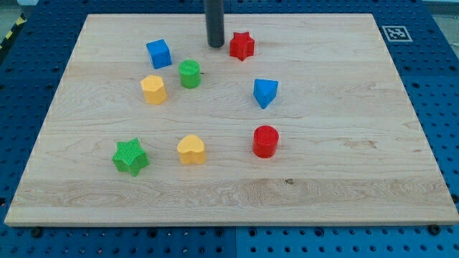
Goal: Move the red star to the top right of the blue triangle
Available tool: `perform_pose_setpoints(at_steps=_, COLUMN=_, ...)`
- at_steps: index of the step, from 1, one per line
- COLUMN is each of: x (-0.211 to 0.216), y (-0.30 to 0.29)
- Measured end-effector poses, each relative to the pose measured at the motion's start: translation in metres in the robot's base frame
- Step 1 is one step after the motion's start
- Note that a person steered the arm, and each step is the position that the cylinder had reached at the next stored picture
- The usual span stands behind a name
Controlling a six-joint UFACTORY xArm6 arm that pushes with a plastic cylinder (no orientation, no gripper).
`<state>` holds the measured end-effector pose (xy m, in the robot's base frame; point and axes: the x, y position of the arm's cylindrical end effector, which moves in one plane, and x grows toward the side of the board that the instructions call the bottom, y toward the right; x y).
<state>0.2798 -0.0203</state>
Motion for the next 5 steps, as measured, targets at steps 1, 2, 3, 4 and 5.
perform_pose_setpoints(at_steps=1, x=0.002, y=0.031)
perform_pose_setpoints(at_steps=2, x=0.012, y=0.055)
perform_pose_setpoints(at_steps=3, x=0.032, y=0.058)
perform_pose_setpoints(at_steps=4, x=0.051, y=0.079)
perform_pose_setpoints(at_steps=5, x=0.069, y=0.115)
